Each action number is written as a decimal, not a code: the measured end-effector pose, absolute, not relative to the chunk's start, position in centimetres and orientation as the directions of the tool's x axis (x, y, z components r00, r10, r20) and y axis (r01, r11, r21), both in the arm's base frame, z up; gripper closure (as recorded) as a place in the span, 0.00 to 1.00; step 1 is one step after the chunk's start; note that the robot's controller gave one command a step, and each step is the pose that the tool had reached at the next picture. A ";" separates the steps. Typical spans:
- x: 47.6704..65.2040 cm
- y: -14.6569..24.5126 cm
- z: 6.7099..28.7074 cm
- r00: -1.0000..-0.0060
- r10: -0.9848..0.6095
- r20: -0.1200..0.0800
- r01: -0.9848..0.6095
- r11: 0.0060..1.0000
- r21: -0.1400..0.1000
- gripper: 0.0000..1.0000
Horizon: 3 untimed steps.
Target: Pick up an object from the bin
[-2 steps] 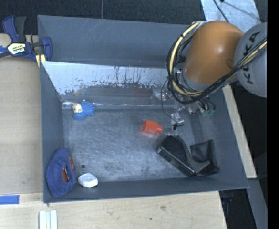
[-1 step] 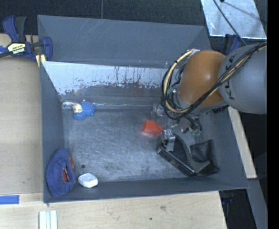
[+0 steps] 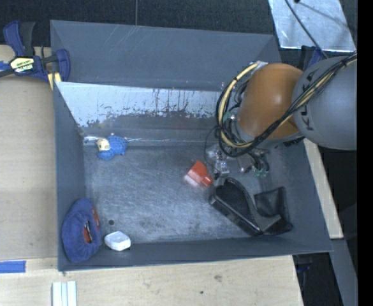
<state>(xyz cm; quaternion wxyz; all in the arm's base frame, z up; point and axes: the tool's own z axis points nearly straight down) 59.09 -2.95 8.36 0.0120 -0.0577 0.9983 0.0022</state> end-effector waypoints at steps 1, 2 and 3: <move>59.1 -2.9 8.3 -0.993 -0.116 -0.028 -0.116 0.993 0.002 0.00; 55.3 -0.3 7.0 -0.996 0.085 -0.001 0.085 0.996 0.002 0.00; 55.5 -0.5 7.2 -0.996 0.084 -0.006 0.084 0.996 0.000 1.00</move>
Offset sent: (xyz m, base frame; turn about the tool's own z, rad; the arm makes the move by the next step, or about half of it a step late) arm 0.0000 0.0000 0.0000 0.0000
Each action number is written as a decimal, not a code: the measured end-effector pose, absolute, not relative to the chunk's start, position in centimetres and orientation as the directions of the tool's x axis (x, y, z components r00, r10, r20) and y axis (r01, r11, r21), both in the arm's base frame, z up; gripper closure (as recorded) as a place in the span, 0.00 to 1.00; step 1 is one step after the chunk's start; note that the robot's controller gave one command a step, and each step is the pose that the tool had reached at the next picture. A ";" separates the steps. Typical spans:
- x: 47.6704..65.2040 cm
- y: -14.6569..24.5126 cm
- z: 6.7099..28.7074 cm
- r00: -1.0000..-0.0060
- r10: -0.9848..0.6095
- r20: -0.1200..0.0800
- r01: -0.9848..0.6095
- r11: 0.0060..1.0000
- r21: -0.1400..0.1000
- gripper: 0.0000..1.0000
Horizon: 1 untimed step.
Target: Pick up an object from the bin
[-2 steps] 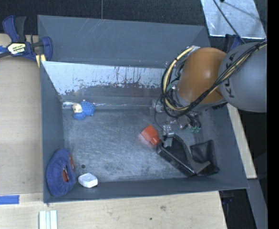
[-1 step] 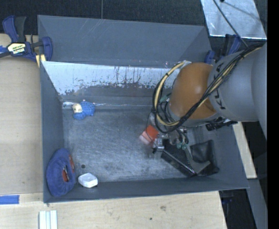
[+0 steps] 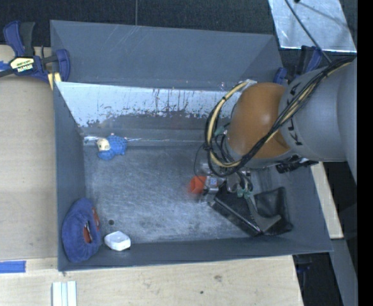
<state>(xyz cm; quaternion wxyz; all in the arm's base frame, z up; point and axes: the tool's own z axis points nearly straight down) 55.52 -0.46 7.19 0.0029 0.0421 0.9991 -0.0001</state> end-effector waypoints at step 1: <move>55.4 -0.4 7.0 -0.997 0.083 -0.001 0.083 0.997 0.000 0.00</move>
Offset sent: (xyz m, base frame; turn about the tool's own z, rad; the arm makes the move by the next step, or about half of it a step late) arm 0.0000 0.0000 0.0000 0.0000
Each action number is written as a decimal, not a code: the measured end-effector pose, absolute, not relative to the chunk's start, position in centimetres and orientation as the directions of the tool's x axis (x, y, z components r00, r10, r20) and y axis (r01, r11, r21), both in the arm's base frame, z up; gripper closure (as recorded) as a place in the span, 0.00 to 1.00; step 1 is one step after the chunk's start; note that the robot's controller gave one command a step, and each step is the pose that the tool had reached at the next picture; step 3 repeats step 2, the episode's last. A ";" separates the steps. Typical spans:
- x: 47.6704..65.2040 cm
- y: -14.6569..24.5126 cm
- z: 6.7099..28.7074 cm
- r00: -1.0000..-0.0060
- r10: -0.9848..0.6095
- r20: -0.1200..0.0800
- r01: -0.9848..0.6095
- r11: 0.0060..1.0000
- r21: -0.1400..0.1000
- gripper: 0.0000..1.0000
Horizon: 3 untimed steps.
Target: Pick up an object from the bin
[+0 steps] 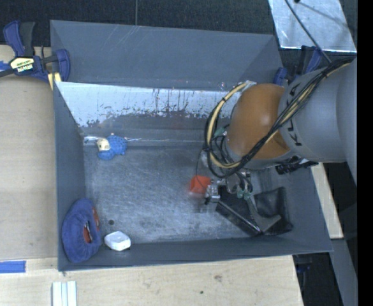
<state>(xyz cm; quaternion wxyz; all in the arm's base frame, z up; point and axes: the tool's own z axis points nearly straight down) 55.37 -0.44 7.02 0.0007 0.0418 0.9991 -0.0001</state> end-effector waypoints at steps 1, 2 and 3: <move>55.5 -0.5 7.2 -0.996 0.083 -0.006 0.083 0.997 0.000 1.00; 57.3 0.8 23.6 -0.999 0.051 -0.013 0.051 0.999 0.001 1.00; 57.3 0.8 23.6 -0.999 0.051 -0.013 0.051 0.999 0.001 1.00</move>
Offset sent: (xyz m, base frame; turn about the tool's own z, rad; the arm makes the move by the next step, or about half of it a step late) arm 0.0000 0.0000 0.0000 0.0000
